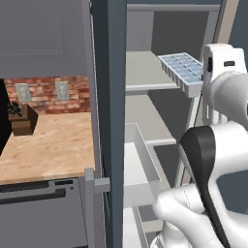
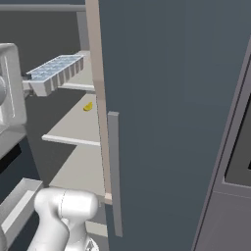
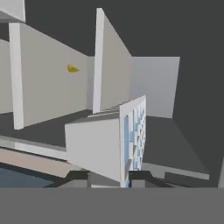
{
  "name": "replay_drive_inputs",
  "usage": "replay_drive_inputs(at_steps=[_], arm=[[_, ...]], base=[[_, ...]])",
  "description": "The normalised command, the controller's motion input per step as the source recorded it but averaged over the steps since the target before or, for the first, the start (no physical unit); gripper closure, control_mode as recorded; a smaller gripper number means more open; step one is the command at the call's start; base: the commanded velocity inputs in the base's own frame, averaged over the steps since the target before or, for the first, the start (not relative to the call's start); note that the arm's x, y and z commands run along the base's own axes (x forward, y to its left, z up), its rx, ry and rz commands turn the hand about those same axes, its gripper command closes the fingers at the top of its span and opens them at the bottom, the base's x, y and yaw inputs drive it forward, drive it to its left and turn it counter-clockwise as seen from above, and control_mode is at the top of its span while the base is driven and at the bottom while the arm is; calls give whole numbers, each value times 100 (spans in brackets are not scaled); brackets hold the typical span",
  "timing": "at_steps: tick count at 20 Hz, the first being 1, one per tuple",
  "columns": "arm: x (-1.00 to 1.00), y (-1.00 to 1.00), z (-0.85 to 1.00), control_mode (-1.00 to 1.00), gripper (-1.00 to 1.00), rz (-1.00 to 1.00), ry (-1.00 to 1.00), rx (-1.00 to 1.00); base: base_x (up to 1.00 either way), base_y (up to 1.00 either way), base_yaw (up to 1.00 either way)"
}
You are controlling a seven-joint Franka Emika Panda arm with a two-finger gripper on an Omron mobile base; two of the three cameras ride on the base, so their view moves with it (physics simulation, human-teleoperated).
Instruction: Open the freezer door, pick up the ice cube tray from the freezer, and place it on the dining counter.
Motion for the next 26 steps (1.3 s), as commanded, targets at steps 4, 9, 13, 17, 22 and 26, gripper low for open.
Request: replay_drive_inputs(at_steps=[4, 9, 13, 17, 22, 26], arm=[[-83, -1, 0, -100, 100, 0, 4, 0], [-63, -2, 0, -100, 100, 0, 5, 0], [-26, -4, 0, 100, 100, 0, 2, 0], [0, 0, 0, 100, 100, 0, 0, 0], [0, 0, 0, 100, 100, 0, 0, 0], [0, 0, 0, 100, 100, 0, 0, 0]], base=[[0, 0, 0], [0, 0, 0], [-33, -7, 0], [-92, -25, 0], [-100, -41, -8], [-98, -57, -38]])
